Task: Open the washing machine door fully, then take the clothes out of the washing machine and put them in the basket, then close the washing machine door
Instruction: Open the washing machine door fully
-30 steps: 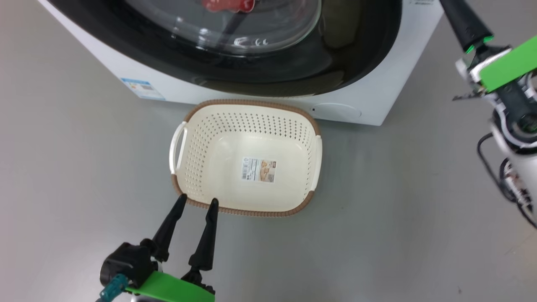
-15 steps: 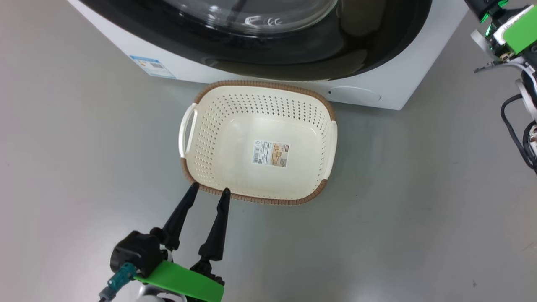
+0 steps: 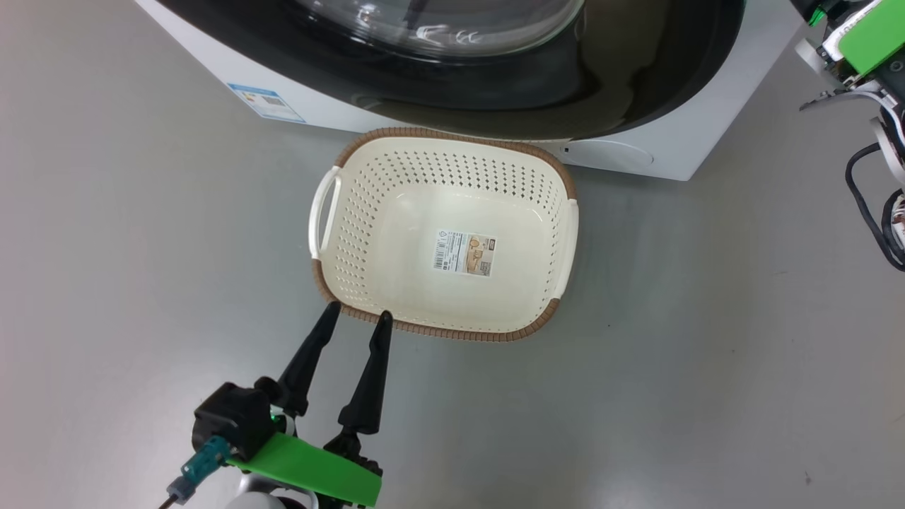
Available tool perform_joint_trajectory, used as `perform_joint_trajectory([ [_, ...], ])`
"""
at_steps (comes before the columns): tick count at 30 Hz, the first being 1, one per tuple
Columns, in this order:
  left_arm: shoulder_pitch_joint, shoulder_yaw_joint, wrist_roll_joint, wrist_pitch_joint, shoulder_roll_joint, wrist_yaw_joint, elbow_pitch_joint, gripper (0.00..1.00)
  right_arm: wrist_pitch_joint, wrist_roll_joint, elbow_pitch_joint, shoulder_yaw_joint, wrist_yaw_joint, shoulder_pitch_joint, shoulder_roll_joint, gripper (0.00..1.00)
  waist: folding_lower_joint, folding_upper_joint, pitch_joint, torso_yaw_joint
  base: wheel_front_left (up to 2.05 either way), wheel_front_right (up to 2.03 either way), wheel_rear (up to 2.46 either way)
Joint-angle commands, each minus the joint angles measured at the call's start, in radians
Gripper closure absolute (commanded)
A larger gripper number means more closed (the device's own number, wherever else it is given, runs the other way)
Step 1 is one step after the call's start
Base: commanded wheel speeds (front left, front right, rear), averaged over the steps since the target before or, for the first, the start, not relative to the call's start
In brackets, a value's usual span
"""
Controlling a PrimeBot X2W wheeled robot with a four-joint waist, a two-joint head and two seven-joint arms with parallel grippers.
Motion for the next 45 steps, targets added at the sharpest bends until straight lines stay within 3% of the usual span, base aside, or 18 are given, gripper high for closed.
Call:
perform_joint_trajectory([
  [1, -0.005, 0.029, -0.004, -0.012, 0.014, -0.006, -0.019, 0.0, 0.018, -0.008, -0.024, 0.023, 0.001, 0.003, 0.027, 1.0, 0.0, 0.0, -0.001, -0.003, 0.0, 0.0, 0.0],
  [27, 0.063, 0.108, 0.061, -0.012, 0.014, -0.006, -0.009, 0.0, 0.057, 0.004, -0.13, 0.121, 0.001, 0.212, 0.097, 1.0, 0.0, 0.0, -0.155, -0.086, 0.0, 0.0, 0.0],
  [45, 0.121, 0.144, 0.091, -0.012, 0.014, -0.006, -0.03, 0.0, 0.081, 0.012, -0.218, 0.173, 0.001, 0.347, 0.134, 1.0, 0.0, 0.0, -0.227, -0.09, 0.0, 0.0, 0.0],
])
